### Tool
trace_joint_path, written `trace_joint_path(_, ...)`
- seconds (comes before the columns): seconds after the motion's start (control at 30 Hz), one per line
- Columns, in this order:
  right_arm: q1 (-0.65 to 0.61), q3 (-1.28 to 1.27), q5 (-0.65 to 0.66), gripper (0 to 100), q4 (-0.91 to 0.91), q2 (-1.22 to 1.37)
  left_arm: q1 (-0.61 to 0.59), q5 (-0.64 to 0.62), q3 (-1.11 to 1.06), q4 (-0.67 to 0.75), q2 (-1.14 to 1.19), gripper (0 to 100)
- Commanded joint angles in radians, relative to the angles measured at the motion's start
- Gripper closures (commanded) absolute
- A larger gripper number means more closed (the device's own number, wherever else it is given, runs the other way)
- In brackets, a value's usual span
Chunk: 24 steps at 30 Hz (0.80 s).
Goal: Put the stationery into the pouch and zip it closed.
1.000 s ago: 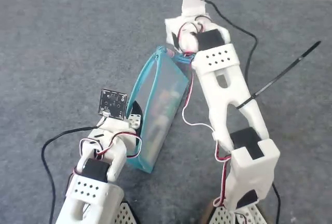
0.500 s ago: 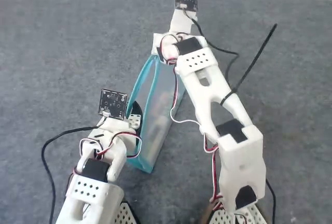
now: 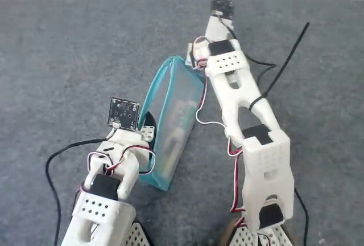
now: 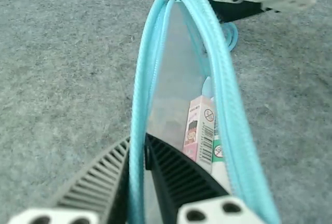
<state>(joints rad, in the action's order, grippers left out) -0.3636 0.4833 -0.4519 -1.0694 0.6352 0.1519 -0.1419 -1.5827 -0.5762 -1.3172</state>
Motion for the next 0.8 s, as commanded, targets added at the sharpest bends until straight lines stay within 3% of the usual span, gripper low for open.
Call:
trace_joint_path(0.0, 0.015, 0.015, 0.023, 99.1, -0.084, -0.038, 0.015, 0.017, 0.01, -0.005, -0.002, 99)
trace_joint_path(0.37, 0.012, 0.009, 0.068, 97.5, -0.203, -0.226, 0.015, 0.017, 0.008, -0.003, -0.002, 99)
trace_joint_path(0.67, 0.076, 0.014, 0.104, 69.9, -0.088, 0.025, 0.015, 0.017, 0.008, -0.005, -0.002, 99)
trace_joint_path(0.77, 0.076, 0.017, 0.104, 68.2, -0.03, 0.082, 0.015, 0.017, 0.008, -0.005, -0.002, 99)
